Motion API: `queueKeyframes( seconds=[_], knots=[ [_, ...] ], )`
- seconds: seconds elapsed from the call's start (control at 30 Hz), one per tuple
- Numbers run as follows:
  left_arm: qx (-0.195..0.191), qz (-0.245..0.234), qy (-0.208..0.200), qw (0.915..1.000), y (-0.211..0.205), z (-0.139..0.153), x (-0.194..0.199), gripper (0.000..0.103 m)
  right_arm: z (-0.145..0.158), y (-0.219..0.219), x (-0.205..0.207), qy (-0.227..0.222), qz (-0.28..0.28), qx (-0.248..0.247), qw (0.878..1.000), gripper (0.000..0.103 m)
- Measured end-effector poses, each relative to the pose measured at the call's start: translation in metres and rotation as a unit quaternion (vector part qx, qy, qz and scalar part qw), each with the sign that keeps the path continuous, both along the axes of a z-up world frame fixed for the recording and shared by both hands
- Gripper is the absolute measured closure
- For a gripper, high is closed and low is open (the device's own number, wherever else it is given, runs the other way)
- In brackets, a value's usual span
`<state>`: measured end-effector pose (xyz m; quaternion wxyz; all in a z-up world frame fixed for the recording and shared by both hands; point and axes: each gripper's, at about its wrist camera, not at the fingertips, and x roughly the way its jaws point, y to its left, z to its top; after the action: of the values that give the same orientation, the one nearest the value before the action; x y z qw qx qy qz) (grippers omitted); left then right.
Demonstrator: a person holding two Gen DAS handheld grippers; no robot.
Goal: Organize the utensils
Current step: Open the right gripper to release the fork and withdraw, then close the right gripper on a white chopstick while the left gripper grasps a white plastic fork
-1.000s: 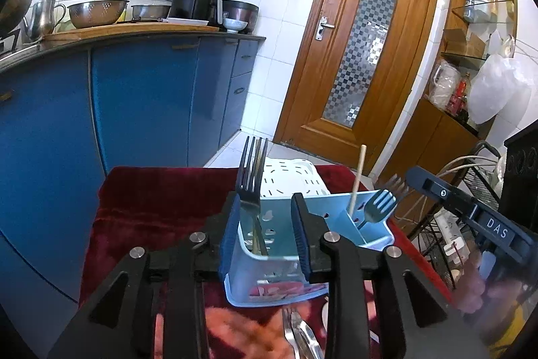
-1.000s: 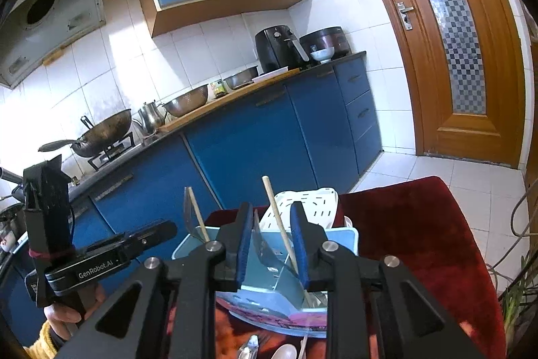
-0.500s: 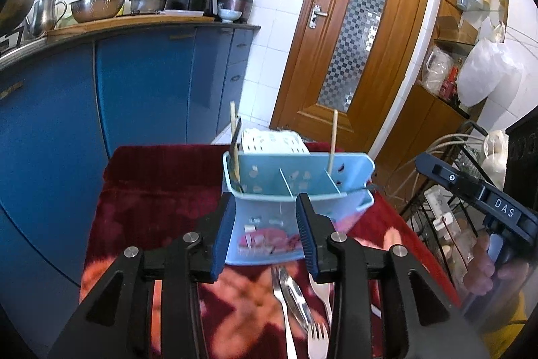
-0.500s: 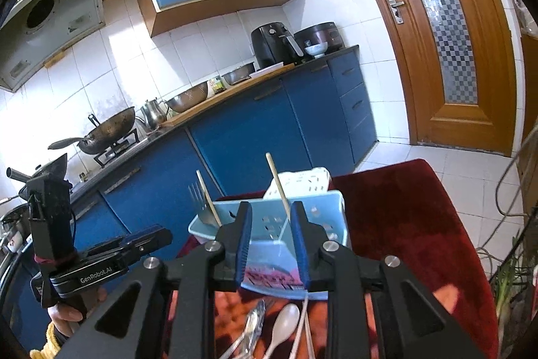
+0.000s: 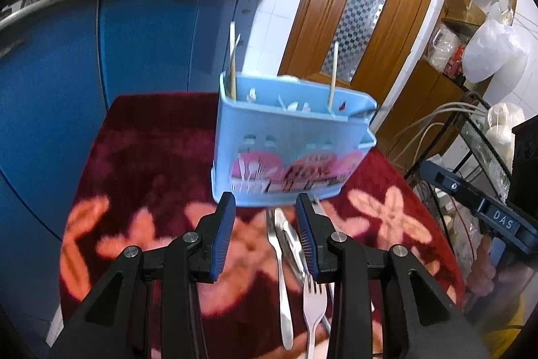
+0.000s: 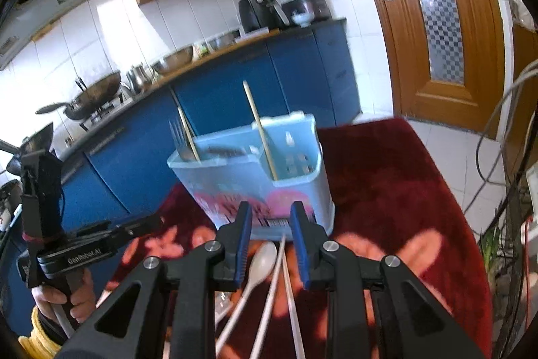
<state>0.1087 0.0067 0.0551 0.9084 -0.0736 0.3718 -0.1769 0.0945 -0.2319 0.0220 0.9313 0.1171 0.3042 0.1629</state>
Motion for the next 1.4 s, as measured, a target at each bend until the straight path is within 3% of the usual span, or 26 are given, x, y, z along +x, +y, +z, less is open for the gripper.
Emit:
queueKeyframes(
  seconds=[0.33, 0.6, 0.87, 1.03, 1.4],
  knots=[
    [0.004, -0.001, 0.043, 0.9991, -0.003, -0.032, -0.009, 0.065, -0.054, 0.010, 0.002, 0.077, 0.020, -0.023, 0.997, 0.077],
    [0.012, 0.002, 0.062, 0.9980, -0.003, -0.048, -0.010, 0.065, -0.075, 0.023, 0.010, 0.111, 0.045, -0.070, 0.990, 0.077],
    [0.020, -0.003, 0.070, 0.9974, -0.005, -0.053, -0.012, 0.065, -0.091, 0.038, 0.022, 0.141, 0.061, -0.121, 0.981, 0.079],
    [0.026, -0.010, 0.072, 0.9970, -0.008, -0.054, -0.015, 0.065, -0.093, 0.039, 0.027, 0.155, 0.059, -0.127, 0.978, 0.096],
    [0.033, -0.056, 0.093, 0.9936, -0.027, -0.059, -0.025, 0.065, -0.086, 0.018, 0.002, 0.181, 0.058, -0.120, 0.974, 0.096]
  ],
)
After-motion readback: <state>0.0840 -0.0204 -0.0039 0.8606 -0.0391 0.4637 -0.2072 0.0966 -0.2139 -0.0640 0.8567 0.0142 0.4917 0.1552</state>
